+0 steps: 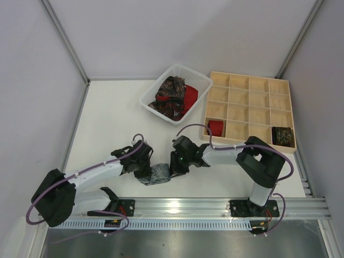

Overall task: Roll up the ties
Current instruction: Roll the tie, then place the rolled tie into the container

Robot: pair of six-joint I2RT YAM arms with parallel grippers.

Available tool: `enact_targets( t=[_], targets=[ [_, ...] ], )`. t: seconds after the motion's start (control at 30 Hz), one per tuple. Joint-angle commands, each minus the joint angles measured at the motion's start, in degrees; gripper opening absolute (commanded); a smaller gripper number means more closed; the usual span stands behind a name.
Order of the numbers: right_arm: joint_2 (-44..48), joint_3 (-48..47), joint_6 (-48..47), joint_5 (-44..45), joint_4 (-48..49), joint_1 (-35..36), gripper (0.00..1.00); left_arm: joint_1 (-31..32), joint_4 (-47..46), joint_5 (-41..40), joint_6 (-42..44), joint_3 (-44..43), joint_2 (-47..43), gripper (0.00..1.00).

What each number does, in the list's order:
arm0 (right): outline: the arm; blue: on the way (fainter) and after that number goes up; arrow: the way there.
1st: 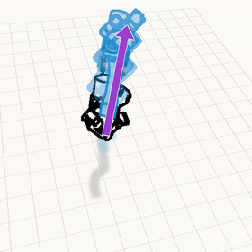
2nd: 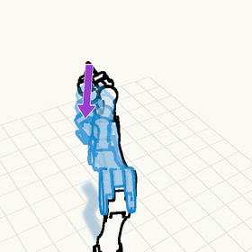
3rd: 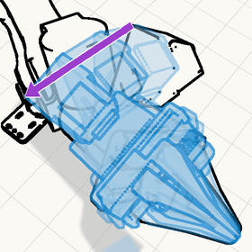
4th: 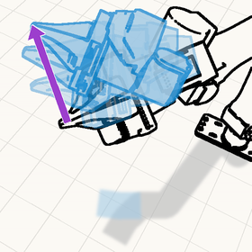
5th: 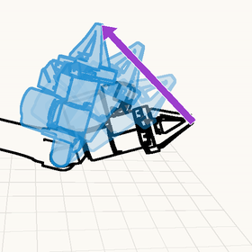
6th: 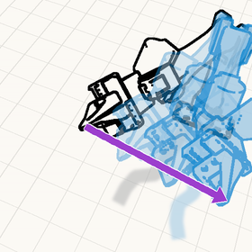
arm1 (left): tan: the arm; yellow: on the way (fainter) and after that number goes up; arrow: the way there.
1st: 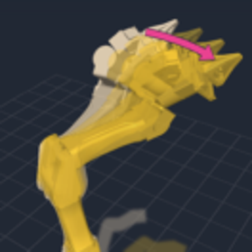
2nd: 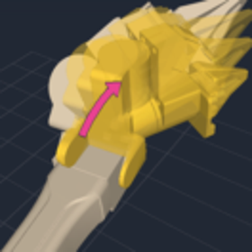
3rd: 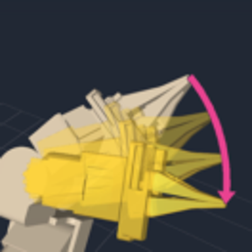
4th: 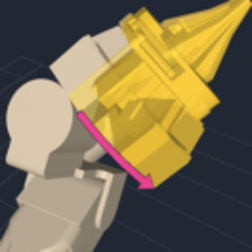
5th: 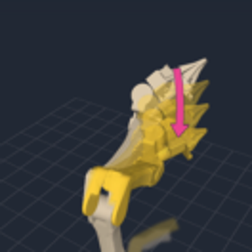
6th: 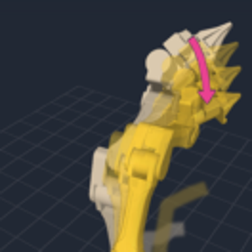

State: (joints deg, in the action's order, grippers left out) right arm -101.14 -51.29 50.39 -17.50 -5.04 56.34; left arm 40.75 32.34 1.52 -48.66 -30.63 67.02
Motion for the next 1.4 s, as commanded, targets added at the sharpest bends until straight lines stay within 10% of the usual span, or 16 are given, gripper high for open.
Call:
enact_targets(
  t=[0.0,0.27,0.77,1.37],
  targets=[
    [0.9,0.1,-1.9,3.2,-2.3,-1.2,0.22,0.4,2.9,-4.6,-3.1,-0.7,-2.5,0.00],
    [8.9,4.6,-7.0,6.1,-6.5,-4.6,0.43,0.2,14.7,-10.8,-9.3,-3.6,-15.9,0.00],
    [14.1,15.2,-9.0,-16.6,12.8,-16.2,0.99,-0.1,-10.1,11.8,-1.6,-1.5,-18.4,0.00],
    [0.3,16.5,2.4,-29.2,41.4,-13.0,0.97,-1.9,-6.3,0.2,-4.2,7.9,-21.1,0.00]
  ],
)
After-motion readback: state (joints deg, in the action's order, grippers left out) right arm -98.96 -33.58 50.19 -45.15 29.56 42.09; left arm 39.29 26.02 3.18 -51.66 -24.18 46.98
